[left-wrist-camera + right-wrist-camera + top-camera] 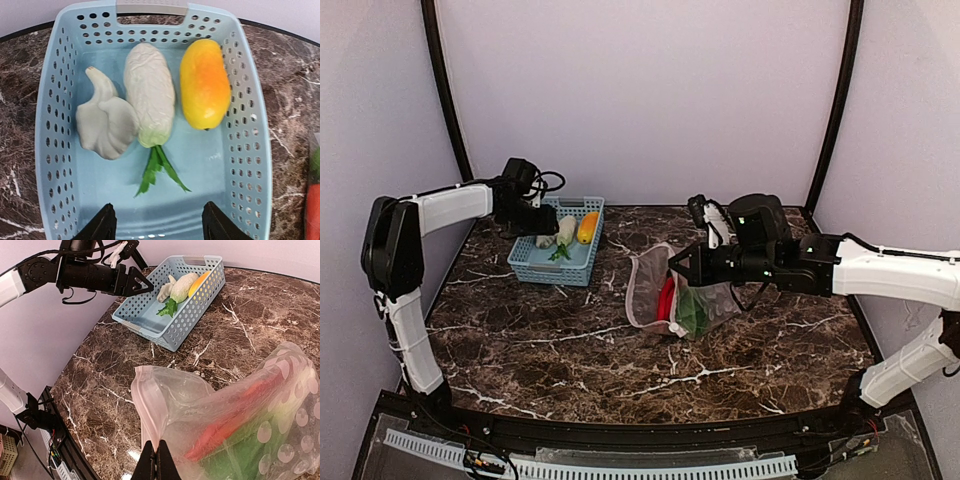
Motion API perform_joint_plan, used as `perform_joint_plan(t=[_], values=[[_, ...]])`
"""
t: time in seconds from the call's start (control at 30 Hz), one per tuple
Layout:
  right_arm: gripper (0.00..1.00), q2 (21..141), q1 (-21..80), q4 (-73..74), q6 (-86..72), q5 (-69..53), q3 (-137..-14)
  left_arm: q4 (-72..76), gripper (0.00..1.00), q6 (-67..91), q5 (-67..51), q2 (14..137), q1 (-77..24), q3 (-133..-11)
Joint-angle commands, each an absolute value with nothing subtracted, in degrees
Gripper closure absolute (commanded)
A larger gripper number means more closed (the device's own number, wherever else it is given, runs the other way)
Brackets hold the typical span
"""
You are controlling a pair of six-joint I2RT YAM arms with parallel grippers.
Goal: Place the food in the zip-top bag and seal the zipper
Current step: Pick up the fake vegetable from the bin.
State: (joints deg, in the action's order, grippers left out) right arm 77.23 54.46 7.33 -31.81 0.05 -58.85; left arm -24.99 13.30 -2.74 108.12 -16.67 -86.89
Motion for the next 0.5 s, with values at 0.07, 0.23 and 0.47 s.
perform_joint_plan(t=[0.07, 0.23, 0.47], values=[[1.0, 76.6, 55.0, 7.1, -31.8, 1.5, -59.2, -24.2, 0.44, 10.5, 5.5, 114.8, -14.9, -93.0], [1.0, 77.3, 55.0, 7.1, -32.1, 1.1, -59.6, -23.6, 0.44, 10.4, 1.5, 120.3, -14.2, -97.1], [1.0, 76.9, 55.1, 7.3, -32.4, 0.8, -59.5, -25.5, 0.43, 9.3, 4.2, 125.7, -14.0, -101.9]])
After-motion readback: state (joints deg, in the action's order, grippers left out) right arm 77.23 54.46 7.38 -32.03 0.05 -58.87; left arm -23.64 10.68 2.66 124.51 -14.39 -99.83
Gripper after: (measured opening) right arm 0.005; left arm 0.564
